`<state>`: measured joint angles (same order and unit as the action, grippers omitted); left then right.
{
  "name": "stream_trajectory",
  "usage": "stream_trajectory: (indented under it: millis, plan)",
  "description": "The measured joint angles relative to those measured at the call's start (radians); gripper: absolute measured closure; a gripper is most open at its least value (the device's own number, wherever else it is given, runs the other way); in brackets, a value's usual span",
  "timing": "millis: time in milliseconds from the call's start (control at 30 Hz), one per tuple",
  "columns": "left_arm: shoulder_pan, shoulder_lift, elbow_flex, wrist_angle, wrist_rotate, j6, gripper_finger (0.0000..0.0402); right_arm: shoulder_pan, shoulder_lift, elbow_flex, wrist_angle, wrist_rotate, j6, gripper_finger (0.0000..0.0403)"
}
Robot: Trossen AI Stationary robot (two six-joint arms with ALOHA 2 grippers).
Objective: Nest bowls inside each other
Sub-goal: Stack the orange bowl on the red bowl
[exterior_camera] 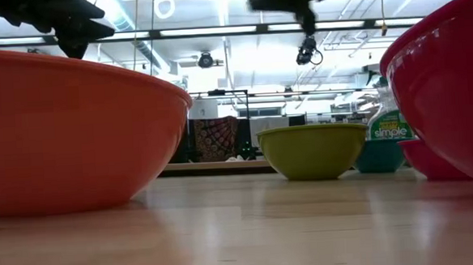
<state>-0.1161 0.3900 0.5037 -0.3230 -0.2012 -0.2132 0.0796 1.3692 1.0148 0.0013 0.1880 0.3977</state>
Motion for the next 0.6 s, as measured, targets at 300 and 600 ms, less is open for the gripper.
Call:
stream_trajectory:
  millis: [300,600]
  plan:
    - [0.000,-0.005,0.021,0.022,0.000,0.023,0.0209,0.075,0.342,0.411,-0.218,-0.151,0.037,0.0364]
    - [0.000,-0.004,0.021,0.084,0.000,0.052,0.0210,0.103,0.533,0.583,-0.246,-0.228,0.116,0.0364]
